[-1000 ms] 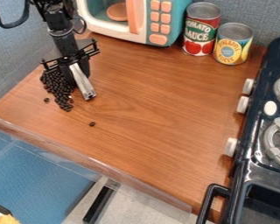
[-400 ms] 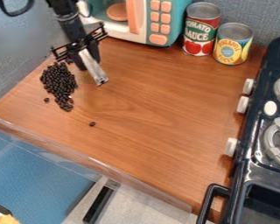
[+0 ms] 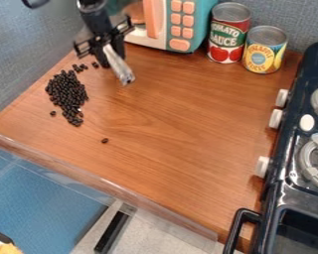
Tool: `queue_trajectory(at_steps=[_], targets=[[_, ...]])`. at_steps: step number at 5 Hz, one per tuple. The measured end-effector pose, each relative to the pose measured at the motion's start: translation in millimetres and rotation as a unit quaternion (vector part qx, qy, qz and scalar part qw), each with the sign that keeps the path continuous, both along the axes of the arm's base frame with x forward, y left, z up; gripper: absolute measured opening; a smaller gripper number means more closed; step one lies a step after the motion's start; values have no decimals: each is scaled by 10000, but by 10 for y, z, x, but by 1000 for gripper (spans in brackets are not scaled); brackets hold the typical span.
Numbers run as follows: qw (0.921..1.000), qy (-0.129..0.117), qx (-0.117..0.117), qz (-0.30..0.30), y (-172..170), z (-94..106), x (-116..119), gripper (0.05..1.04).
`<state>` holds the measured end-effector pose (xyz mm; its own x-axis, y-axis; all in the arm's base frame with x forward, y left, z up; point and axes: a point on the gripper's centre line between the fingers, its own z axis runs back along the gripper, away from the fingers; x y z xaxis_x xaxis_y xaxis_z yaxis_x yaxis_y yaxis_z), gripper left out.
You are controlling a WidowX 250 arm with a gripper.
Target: Sweep into pile
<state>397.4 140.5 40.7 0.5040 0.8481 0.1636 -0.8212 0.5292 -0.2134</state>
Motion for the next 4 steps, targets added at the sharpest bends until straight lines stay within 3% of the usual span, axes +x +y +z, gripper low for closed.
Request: queue_trajectory(at_steps=[1,4], targets=[[9998,64,152,114,94,-92,94,381],[9987,90,185,458,244,-152,98,381]])
